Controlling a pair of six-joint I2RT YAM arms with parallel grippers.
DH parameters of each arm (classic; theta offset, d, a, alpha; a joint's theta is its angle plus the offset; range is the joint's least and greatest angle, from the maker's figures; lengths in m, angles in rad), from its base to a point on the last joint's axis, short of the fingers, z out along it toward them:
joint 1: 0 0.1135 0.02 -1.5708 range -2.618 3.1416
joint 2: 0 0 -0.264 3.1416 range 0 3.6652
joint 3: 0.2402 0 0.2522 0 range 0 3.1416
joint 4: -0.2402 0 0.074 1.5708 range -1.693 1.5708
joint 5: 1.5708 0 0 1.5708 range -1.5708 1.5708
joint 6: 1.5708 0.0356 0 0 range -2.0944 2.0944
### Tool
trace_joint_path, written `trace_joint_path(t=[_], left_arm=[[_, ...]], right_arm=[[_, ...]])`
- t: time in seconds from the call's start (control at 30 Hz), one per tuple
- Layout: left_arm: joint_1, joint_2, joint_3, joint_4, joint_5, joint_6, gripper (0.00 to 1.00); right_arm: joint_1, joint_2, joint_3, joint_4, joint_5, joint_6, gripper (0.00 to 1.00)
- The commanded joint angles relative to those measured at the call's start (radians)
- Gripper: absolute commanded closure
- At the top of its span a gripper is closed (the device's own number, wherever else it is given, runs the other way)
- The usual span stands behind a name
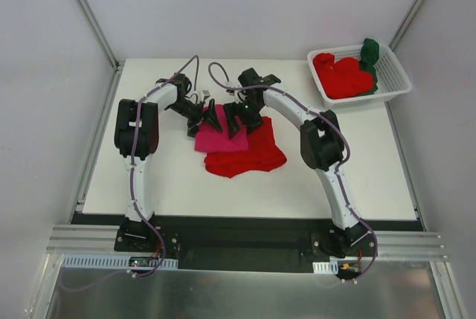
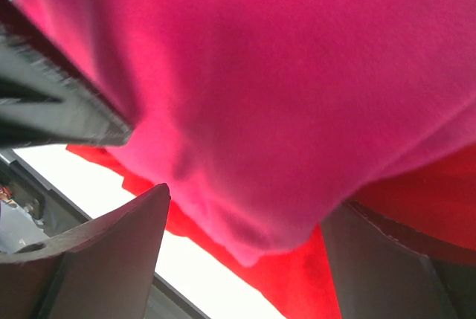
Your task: Fold and stack the t-shirts
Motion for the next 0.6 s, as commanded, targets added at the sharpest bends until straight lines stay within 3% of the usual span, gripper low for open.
trace_joint_path(t=[0.0, 0.23, 0.57], left_arm=[[-0.015, -0.077, -0.011, -0.022, 0.052, 0.011, 0.16], [-0.014, -0.078, -0.008, -0.022, 0.057, 0.012, 0.16], [-0.014, -0.071, -0.006, -0.021, 0.060, 0.012, 0.16]], right_arm=[[0.008, 0.026, 0.042, 0.012, -0.026, -0.002, 0.18], [0.003, 0.004, 0.053, 0.044, -0.109, 0.038, 0.21], [0.005, -0.051, 0.102, 0.029, -0.063, 0.047, 0.26]])
